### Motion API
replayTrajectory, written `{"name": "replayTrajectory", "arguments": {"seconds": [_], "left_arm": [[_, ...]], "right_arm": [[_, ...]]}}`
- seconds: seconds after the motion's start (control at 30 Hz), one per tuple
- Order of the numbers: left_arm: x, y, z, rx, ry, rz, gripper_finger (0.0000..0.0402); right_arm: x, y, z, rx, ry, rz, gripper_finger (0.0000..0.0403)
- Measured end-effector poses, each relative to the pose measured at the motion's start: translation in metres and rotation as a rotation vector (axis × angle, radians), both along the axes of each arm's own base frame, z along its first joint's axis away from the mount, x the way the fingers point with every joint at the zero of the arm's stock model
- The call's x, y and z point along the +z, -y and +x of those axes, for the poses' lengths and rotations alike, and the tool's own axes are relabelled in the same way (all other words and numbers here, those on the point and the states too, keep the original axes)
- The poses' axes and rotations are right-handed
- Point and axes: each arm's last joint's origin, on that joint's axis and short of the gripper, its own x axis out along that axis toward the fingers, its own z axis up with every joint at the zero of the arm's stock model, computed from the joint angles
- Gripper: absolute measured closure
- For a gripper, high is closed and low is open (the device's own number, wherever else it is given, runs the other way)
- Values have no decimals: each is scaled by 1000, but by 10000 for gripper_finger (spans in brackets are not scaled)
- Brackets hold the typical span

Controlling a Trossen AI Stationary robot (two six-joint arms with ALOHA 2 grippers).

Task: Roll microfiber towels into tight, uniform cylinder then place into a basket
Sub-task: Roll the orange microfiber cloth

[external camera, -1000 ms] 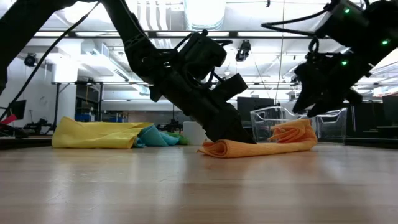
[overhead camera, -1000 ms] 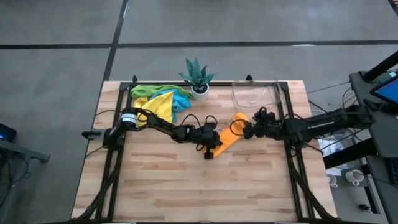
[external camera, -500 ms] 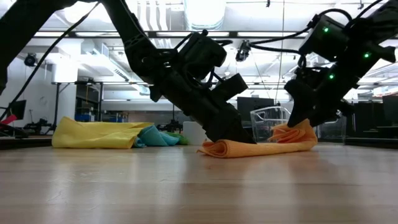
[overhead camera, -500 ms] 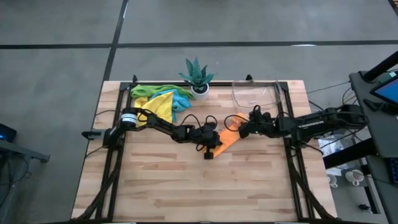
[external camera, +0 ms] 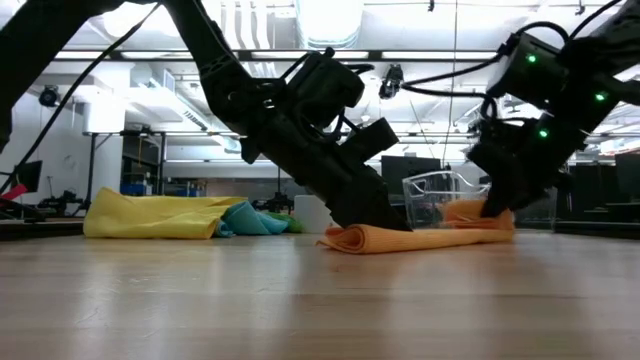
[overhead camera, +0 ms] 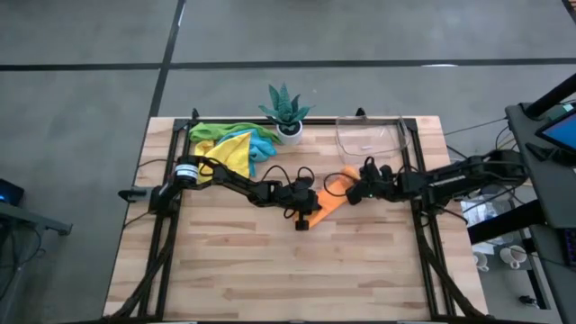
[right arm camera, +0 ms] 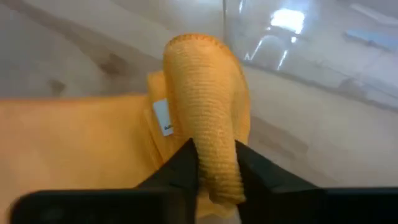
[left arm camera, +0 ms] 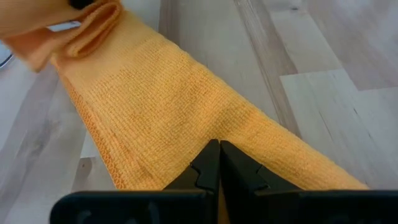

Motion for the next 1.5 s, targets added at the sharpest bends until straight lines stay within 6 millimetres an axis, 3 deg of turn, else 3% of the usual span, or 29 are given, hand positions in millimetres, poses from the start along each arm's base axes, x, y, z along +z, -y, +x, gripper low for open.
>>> {"name": "replayTrajectory", "arguments": {"seconds": [0.13,0.47,0.73,1.17,1.5], "left_arm": [[4,0,-1,1,-2,1,402],[16,0,-5,2,3,1,402],[15,0,-6,2,-13,0,402],[15,0,-8,2,-38,-2,402],[16,0,-7,18,-25,-26,402]], "right_arm": [[-9,-7,-4,12,-23,7,385],[-9,-30,10,90,-116,-106,389],[-3,-47,37,131,-349,-228,390],[-13,-85,67,244,-757,-431,390],[-17,-108,83,244,-820,-477,391]]}}
